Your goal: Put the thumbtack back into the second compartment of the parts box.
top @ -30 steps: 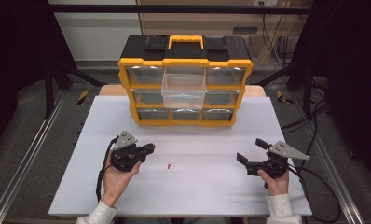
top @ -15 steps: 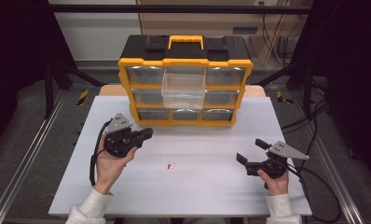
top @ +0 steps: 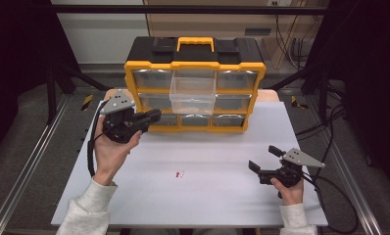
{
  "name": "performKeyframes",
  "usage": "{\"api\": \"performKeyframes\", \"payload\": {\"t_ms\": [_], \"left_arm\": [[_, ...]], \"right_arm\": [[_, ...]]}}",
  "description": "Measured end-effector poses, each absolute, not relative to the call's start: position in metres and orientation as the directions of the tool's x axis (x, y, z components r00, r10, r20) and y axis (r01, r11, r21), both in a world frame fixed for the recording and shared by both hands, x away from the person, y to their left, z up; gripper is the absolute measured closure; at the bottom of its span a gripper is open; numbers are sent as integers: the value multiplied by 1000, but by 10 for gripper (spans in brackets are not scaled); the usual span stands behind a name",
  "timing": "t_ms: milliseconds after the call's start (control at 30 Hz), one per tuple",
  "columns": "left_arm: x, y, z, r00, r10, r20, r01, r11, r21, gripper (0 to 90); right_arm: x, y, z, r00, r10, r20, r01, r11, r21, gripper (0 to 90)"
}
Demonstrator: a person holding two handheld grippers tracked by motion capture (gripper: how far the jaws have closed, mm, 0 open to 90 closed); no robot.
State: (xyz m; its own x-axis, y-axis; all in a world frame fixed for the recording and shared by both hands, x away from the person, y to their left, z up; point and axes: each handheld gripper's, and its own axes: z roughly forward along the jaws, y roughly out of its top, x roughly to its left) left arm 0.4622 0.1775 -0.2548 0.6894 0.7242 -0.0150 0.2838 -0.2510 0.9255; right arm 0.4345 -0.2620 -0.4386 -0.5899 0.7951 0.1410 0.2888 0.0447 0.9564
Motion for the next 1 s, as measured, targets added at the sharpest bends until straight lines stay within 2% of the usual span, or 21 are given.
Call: {"api": "performKeyframes", "payload": {"t_ms": [467,1000], "left_arm": [[479,150,-210,701,713,4,239,-241,941,846],[516,119,-206,715,697,46,249,-316,915,844]], "right_arm": [[435,-262,-439,-592,793,142,288,45,956,6],[435,-263,-438,-593,792,142,286,43,957,6]]}}
